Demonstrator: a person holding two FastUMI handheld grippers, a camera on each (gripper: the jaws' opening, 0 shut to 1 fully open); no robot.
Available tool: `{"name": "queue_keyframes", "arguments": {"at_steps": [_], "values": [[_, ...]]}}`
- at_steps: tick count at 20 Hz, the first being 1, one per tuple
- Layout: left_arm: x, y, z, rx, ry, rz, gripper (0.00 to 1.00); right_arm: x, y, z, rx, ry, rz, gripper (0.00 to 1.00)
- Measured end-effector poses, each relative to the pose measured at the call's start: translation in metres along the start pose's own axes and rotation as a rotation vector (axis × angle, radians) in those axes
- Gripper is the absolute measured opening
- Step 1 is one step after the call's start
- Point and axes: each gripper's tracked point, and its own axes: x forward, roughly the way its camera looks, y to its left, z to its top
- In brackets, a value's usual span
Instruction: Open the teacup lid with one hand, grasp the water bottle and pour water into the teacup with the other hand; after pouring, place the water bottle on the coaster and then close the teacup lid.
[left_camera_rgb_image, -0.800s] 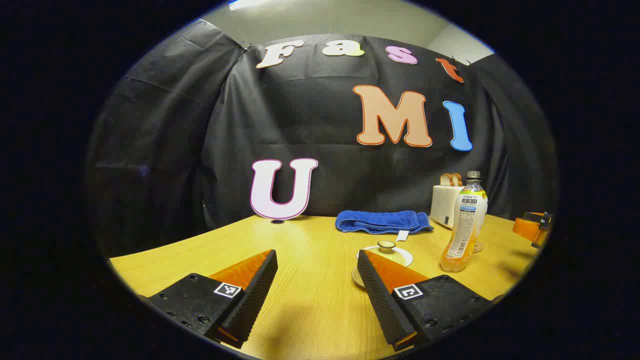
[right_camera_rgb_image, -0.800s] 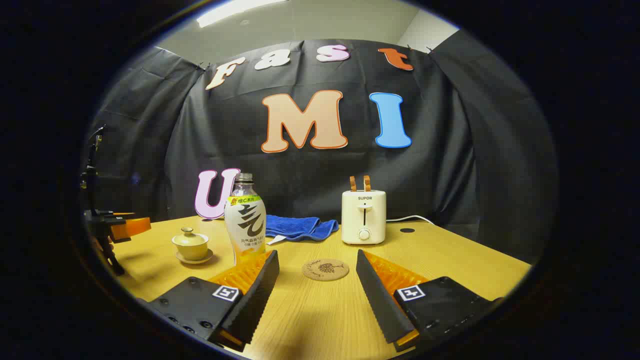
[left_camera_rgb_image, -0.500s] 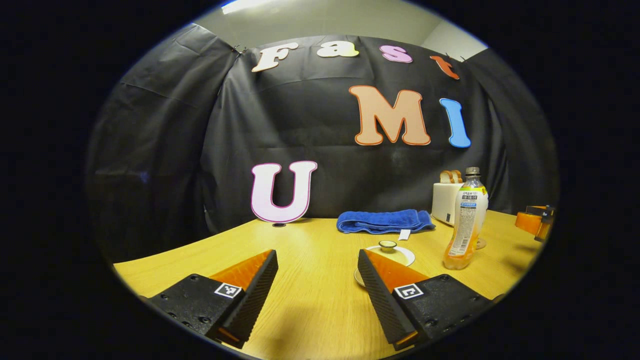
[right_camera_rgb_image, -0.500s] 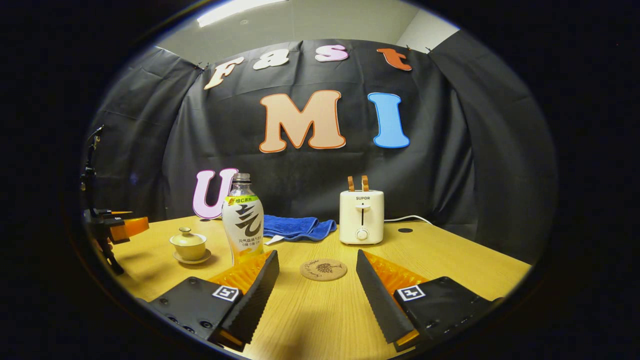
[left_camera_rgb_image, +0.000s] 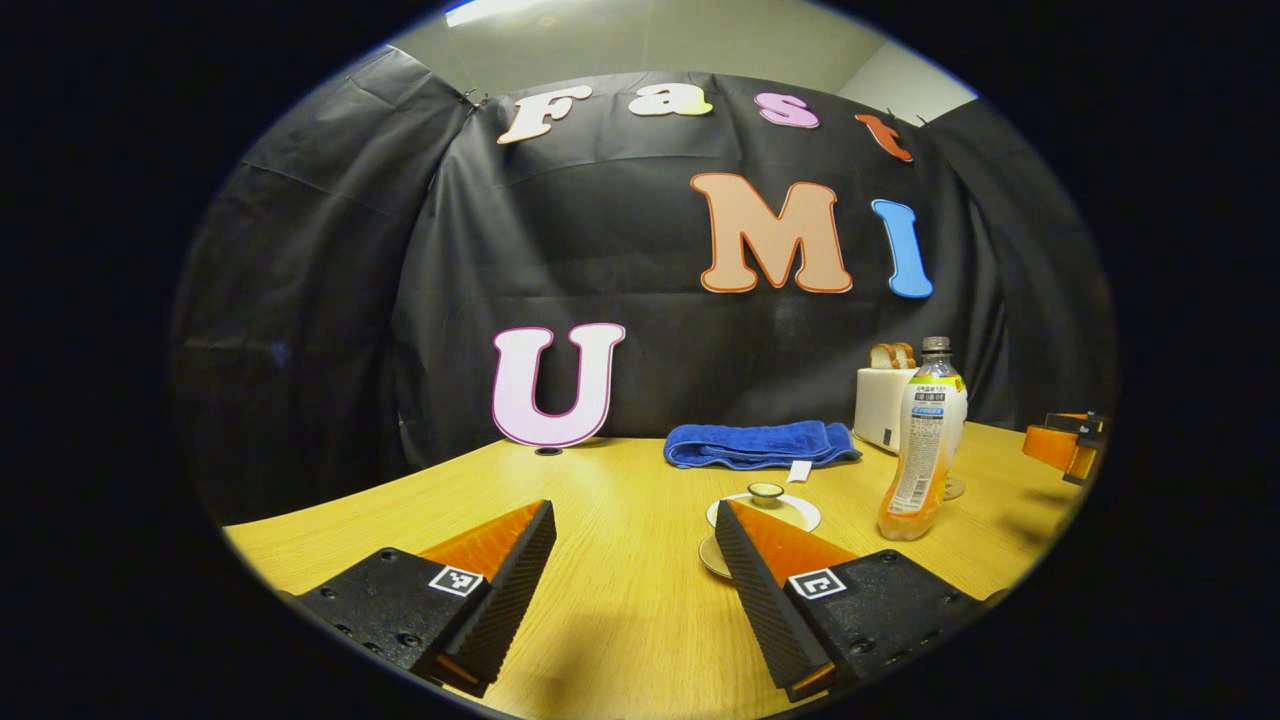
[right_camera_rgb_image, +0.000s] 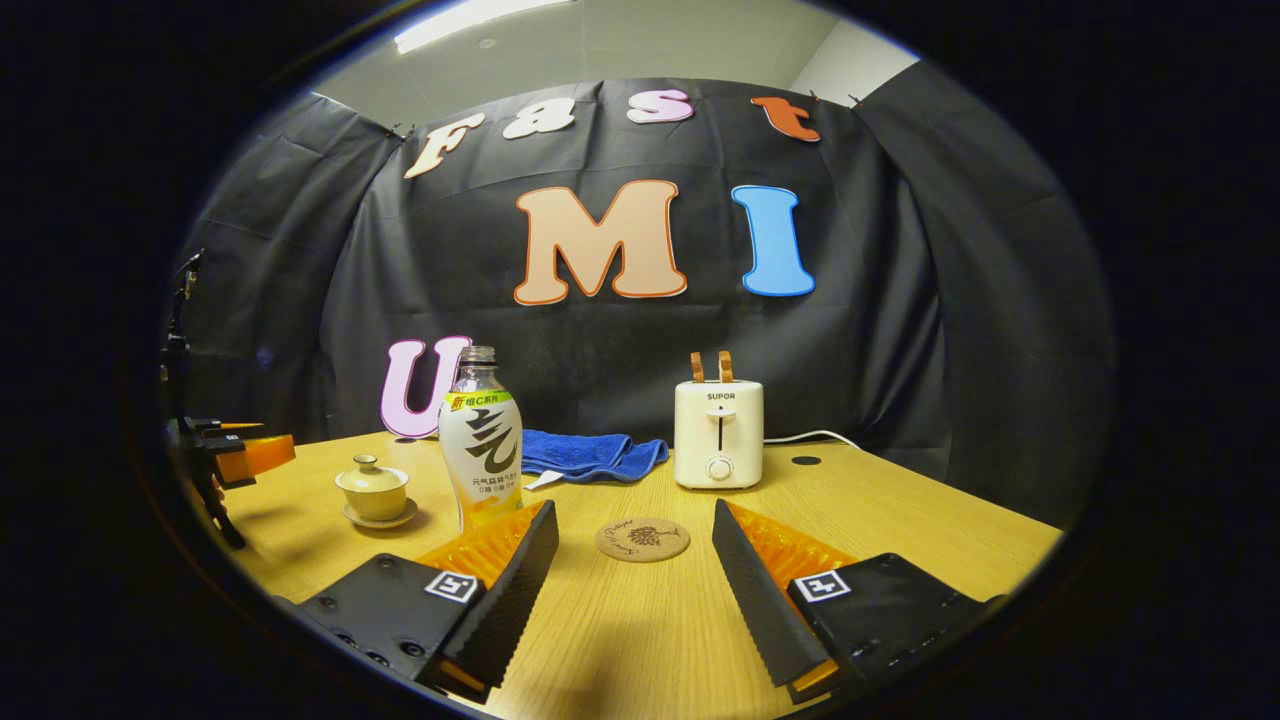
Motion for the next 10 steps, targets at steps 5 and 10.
{"name": "queue_keyframes", "arguments": {"at_steps": [5,10], "values": [[0.007,-0.016,-0.001,0.000,-0.003,-0.079,0.94,0.000,0.000,-0.001,0.000,-0.001,0.000,0.96],[0.017,-0.040,0.000,-0.002,-0.005,-0.195,0.94,0.000,0.001,0.000,0.000,-0.001,0.000,0.98]]}}
